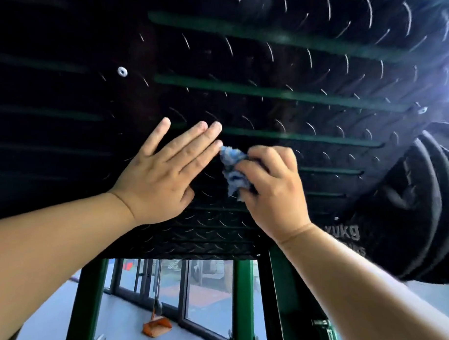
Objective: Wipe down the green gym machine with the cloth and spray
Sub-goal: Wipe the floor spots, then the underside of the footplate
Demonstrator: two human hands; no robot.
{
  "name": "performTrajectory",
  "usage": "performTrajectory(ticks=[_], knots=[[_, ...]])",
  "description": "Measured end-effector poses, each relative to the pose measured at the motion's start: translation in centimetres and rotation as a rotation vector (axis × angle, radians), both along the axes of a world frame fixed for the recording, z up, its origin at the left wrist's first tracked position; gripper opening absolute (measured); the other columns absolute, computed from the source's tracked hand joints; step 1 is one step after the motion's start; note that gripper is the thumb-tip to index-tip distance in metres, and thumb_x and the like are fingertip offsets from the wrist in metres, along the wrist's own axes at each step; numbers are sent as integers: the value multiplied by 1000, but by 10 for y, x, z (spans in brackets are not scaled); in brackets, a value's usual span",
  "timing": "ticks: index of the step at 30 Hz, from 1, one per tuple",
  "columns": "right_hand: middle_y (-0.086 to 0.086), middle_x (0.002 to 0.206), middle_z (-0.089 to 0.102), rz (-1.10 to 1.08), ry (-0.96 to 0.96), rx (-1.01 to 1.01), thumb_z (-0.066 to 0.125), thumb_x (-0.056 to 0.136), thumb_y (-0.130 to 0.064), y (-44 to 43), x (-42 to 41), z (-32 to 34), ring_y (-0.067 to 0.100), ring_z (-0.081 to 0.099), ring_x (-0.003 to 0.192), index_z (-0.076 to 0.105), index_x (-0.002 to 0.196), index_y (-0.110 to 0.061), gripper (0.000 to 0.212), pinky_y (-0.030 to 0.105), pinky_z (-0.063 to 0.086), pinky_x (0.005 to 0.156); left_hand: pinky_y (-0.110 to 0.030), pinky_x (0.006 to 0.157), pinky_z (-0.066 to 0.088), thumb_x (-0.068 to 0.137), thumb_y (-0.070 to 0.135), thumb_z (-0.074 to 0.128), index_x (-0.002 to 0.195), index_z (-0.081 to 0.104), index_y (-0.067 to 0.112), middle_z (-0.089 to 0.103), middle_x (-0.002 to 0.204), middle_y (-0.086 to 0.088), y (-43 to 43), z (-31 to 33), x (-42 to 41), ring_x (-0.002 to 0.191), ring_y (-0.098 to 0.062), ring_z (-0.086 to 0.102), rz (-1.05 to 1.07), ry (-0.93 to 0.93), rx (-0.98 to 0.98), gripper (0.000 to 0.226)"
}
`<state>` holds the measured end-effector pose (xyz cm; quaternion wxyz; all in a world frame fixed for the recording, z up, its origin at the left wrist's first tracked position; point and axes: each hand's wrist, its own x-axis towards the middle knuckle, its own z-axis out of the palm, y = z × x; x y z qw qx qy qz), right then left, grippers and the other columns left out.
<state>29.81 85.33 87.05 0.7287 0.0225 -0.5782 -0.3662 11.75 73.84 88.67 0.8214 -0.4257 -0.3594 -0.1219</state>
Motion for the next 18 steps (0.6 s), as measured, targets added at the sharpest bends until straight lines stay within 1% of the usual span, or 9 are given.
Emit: performTrajectory(ticks=[3,5,7,10,11,13,14,16,18], knots=[[13,102,66,-32,-52,26,68,76,0,5,-4,-3,23,42,95,72,87,-2,12,20,33,91,-49,118,2,82,22,43,152,20,9,15,159,-7,1,1,-3,146,-20,16,45,7,-3,75],[13,102,66,-56,-63,46,60,79,-1,-1,1,0,23,42,94,71,86,-1,13,24,36,89,-48,118,0,83,22,41,153,19,9,15,159,-6,0,1,-2,147,-19,15,39,0,-7,74],[13,100,65,-94,-158,12,51,83,-5,6,2,-8,24,42,92,71,85,-1,20,28,42,86,-47,118,-1,83,21,40,153,19,9,15,159,-6,-1,-3,-1,147,-19,14,40,-32,-29,74],[10,93,61,-245,-387,-185,42,82,-13,36,2,-43,28,45,85,70,82,-2,31,44,54,63,-48,119,0,82,16,39,153,18,9,14,160,-6,-7,-6,9,147,-20,13,32,-69,-87,73],[9,90,58,-249,-381,-280,45,80,-12,43,4,-54,28,46,82,70,82,-2,27,44,55,58,-49,119,1,82,15,38,152,18,9,13,160,-6,-9,-8,11,147,-21,13,28,-93,-120,73],[8,89,56,-136,-277,-323,59,74,0,37,9,-57,25,45,81,70,81,-3,13,30,53,68,-51,119,5,82,17,35,152,18,8,12,160,-7,-15,-11,12,147,-21,12,38,-122,-143,73],[10,91,56,-58,-210,-280,64,72,4,19,11,-44,24,44,84,70,83,-2,14,20,45,74,-52,119,7,82,19,34,152,18,8,11,160,-8,-21,-9,13,148,-21,11,49,-112,-147,73],[15,99,57,58,-49,-181,60,75,3,-25,18,-14,23,42,90,70,91,-2,20,13,33,80,-50,119,9,82,24,34,151,15,8,8,160,-8,-24,-8,12,148,-21,10,54,-92,-163,74],[16,104,58,162,58,-81,54,77,1,-59,22,17,21,40,95,70,98,-2,27,10,30,88,-46,120,9,83,22,34,152,14,8,8,160,-7,-32,-4,9,148,-21,11,-2,-109,-120,72]])
